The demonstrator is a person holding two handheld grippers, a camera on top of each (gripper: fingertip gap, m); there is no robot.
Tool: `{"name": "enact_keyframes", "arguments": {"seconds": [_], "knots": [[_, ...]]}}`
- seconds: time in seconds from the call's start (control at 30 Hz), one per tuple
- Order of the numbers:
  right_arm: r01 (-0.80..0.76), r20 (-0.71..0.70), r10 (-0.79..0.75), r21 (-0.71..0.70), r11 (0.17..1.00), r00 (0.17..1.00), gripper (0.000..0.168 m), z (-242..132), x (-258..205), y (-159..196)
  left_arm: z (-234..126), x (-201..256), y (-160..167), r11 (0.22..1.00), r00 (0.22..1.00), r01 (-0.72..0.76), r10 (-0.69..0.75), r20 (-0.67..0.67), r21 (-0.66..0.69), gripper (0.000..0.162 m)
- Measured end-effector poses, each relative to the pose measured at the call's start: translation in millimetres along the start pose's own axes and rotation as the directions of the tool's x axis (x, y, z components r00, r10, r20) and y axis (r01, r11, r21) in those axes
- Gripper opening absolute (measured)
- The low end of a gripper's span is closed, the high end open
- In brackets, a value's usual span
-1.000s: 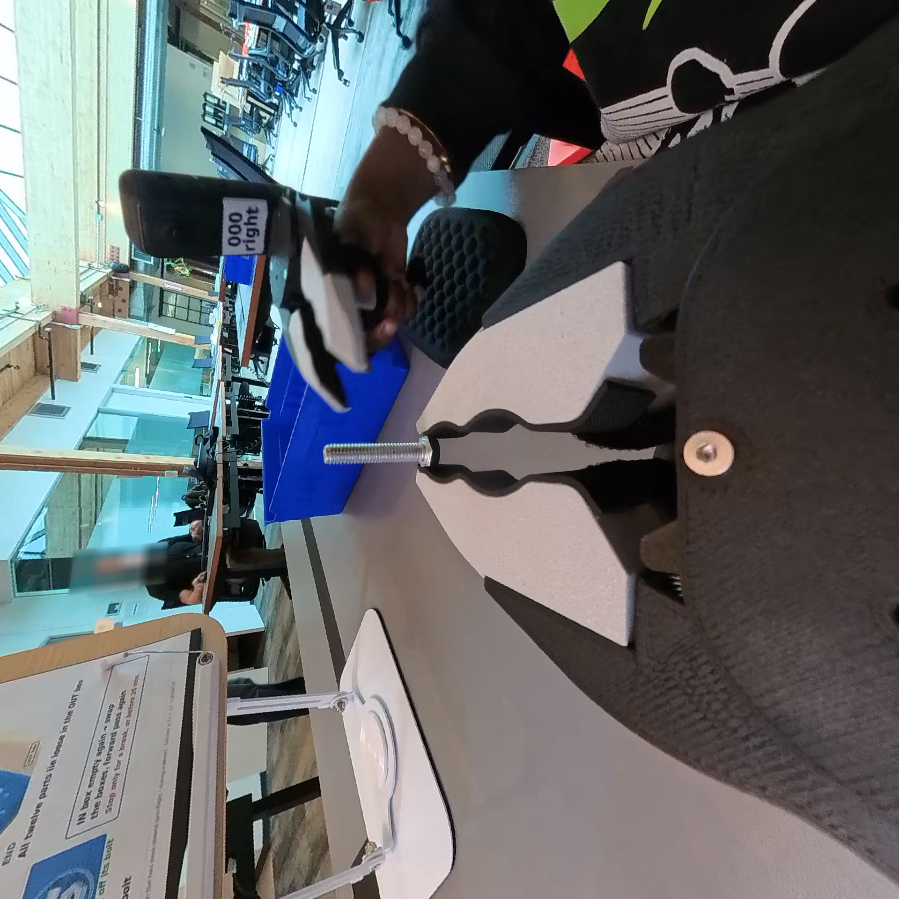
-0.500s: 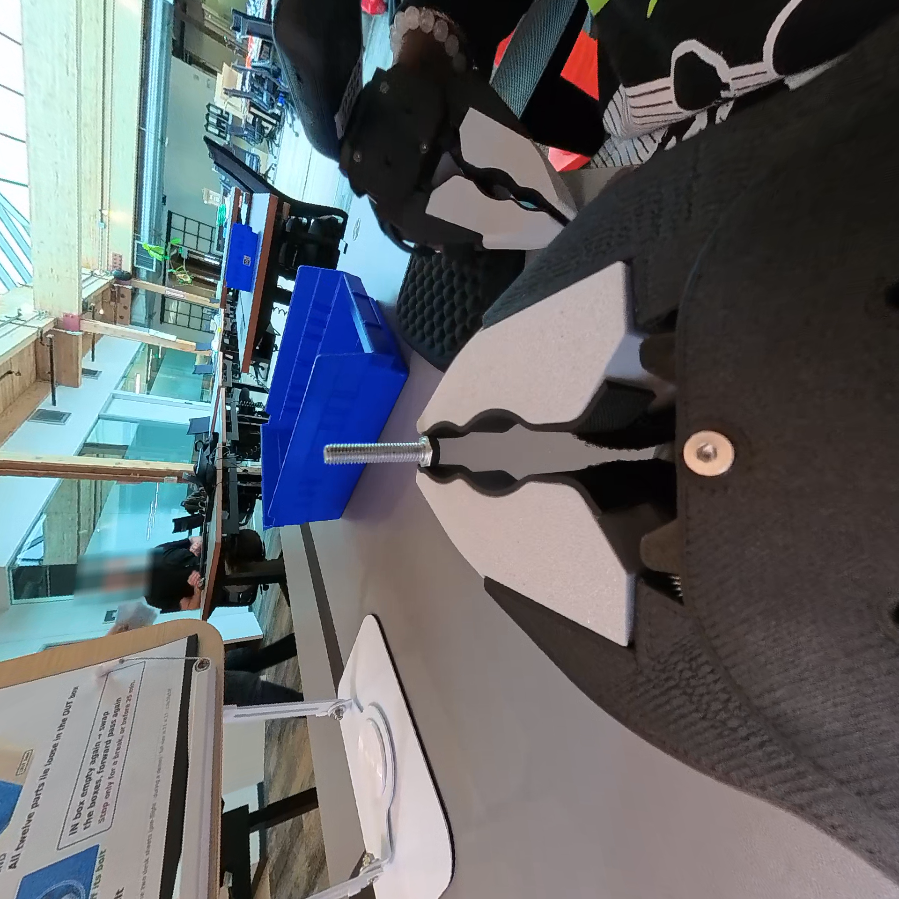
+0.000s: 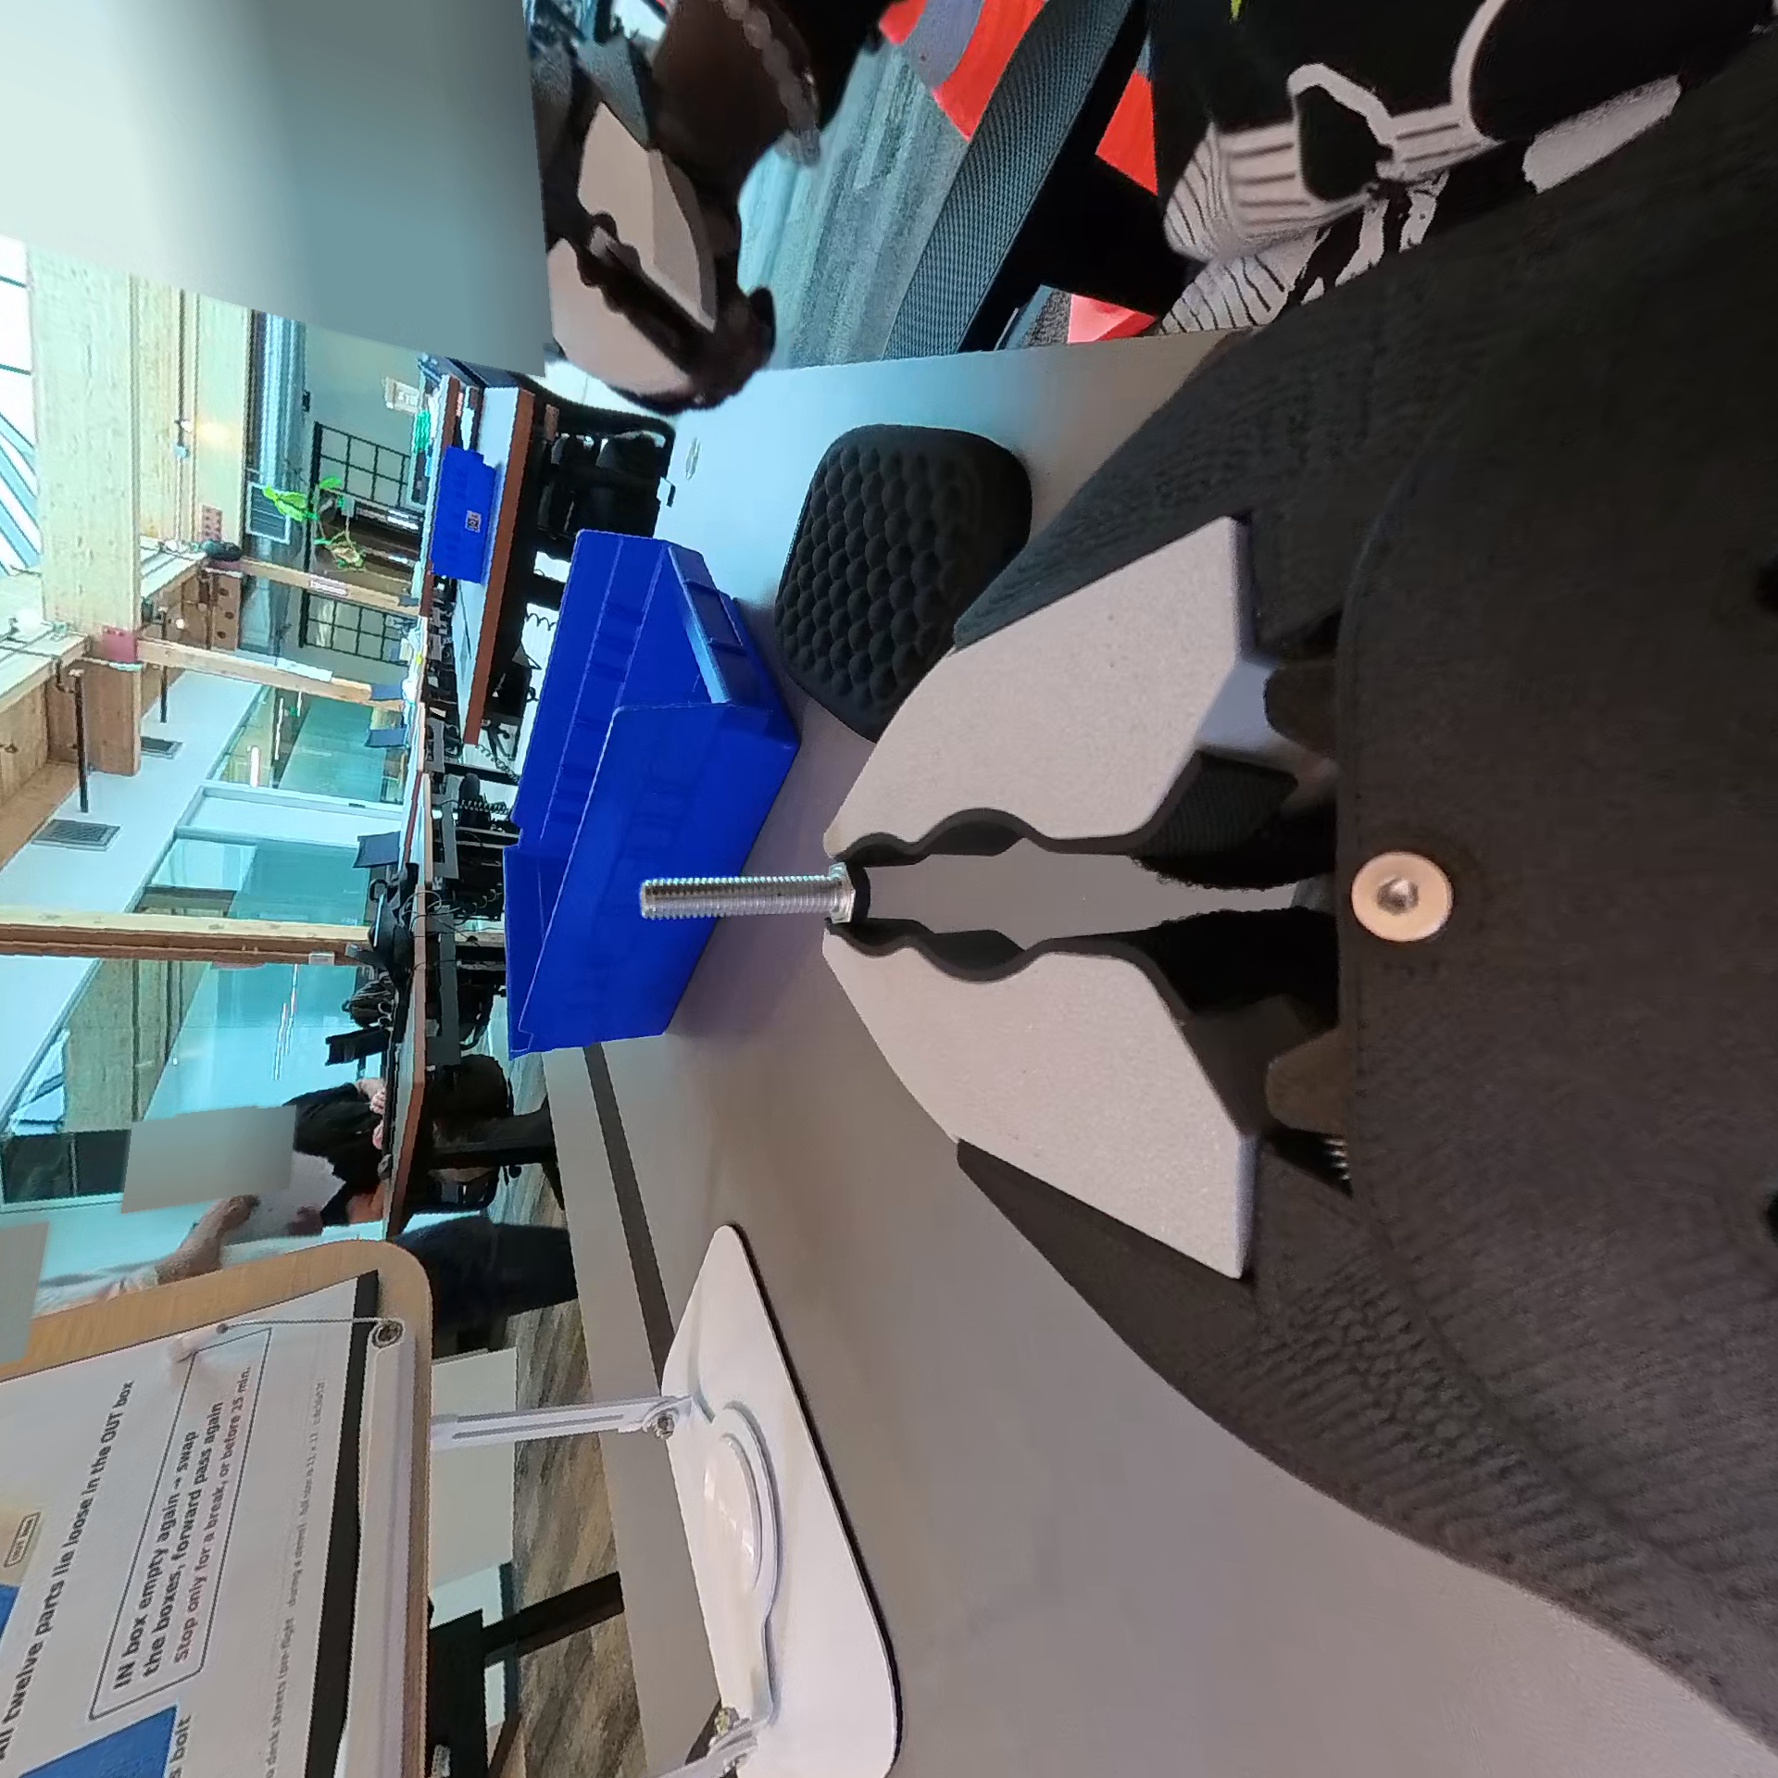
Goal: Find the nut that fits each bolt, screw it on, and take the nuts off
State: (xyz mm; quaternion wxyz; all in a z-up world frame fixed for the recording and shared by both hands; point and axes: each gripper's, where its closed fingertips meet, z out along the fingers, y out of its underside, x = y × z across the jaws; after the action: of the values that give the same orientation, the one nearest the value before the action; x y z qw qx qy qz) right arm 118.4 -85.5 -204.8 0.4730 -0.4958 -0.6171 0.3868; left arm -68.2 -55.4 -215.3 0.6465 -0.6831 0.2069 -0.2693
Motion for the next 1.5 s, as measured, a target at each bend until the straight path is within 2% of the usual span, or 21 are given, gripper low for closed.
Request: {"name": "enact_keyframes", "arguments": {"seconds": [0.23, 0.33, 0.4, 0.47, 0.53, 0.6, 0.67, 0.77, 0.83, 0.9, 0.97, 1.0, 1.07, 1.27, 1.33, 1.4, 1.5], "knots": [[-0.088, -0.070, 0.077, -0.169, 0.982, 0.995, 0.017, -56, -14, 19, 0, 0, -1, 1.000, 1.000, -0.006, 0.006, 0.007, 0.004, 0.010], [-0.128, -0.177, 0.087, -0.233, 0.964, 0.980, 0.021, -81, -15, 41, 1, 0, -2, 1.000, 1.000, -0.010, 0.010, 0.005, -0.001, 0.010], [-0.181, -0.300, 0.091, -0.288, 0.940, 0.949, 0.022, -115, -12, 71, 3, 1, -2, 1.000, 1.000, -0.020, 0.020, -0.001, -0.002, 0.010], [-0.309, -0.415, 0.154, -0.337, 0.889, 0.897, 0.023, -159, -22, 114, 5, 2, -4, 0.999, 0.999, -0.037, 0.037, -0.009, -0.003, 0.010], [-0.446, -0.485, 0.241, -0.368, 0.816, 0.840, 0.027, -197, -52, 163, 8, 2, -5, 0.999, 0.998, -0.054, 0.054, -0.008, -0.005, 0.010], [-0.557, -0.501, 0.335, -0.401, 0.727, 0.798, 0.030, -216, -103, 208, 12, 3, -9, 0.998, 0.998, -0.063, 0.063, -0.010, 0.006, 0.010], [-0.645, -0.492, 0.450, -0.364, 0.672, 0.745, 0.031, -208, -154, 238, 16, 5, -14, 0.998, 0.998, -0.059, 0.059, -0.020, 0.013, 0.010], [-0.700, -0.450, 0.552, -0.296, 0.650, 0.702, 0.035, -168, -211, 271, 26, 9, -23, 0.998, 0.997, -0.061, 0.062, -0.046, 0.013, 0.010], [-0.668, -0.411, 0.542, -0.282, 0.689, 0.733, 0.045, -132, -239, 286, 33, 12, -28, 0.998, 0.996, -0.058, 0.058, -0.064, 0.000, 0.010], [-0.575, -0.371, 0.464, -0.289, 0.766, 0.805, 0.054, -98, -256, 296, 39, 15, -33, 0.999, 0.996, -0.050, 0.049, -0.078, -0.013, 0.010], [-0.500, -0.386, 0.383, -0.269, 0.823, 0.839, 0.056, -76, -259, 303, 42, 20, -36, 0.998, 0.995, -0.046, 0.043, -0.092, -0.032, 0.010], [-0.494, -0.395, 0.381, -0.240, 0.835, 0.836, 0.050, -68, -260, 304, 43, 21, -37, 0.998, 0.994, -0.049, 0.045, -0.095, -0.043, 0.010], [-0.464, -0.386, 0.359, -0.223, 0.858, 0.850, 0.052, -60, -261, 309, 45, 24, -38, 0.997, 0.994, -0.054, 0.048, -0.097, -0.063, 0.010], [-0.189, -0.174, 0.143, -0.286, 0.939, 0.974, 0.037, -26, -263, 316, 49, 40, -46, 0.995, 0.992, -0.060, 0.052, -0.112, -0.074, 0.010], [-0.108, -0.117, 0.074, -0.313, 0.944, 0.990, 0.045, -9, -264, 317, 49, 46, -52, 0.996, 0.993, -0.067, 0.060, -0.103, -0.066, 0.010], [-0.024, -0.104, -0.019, -0.398, 0.917, 0.994, 0.065, -4, -265, 328, 47, 51, -57, 0.995, 0.994, -0.076, 0.070, -0.088, -0.062, 0.010], [0.010, -0.118, -0.064, -0.411, 0.912, 0.991, 0.064, -2, -263, 327, 44, 55, -59, 0.992, 0.993, -0.103, 0.098, -0.057, -0.075, 0.010]]}}
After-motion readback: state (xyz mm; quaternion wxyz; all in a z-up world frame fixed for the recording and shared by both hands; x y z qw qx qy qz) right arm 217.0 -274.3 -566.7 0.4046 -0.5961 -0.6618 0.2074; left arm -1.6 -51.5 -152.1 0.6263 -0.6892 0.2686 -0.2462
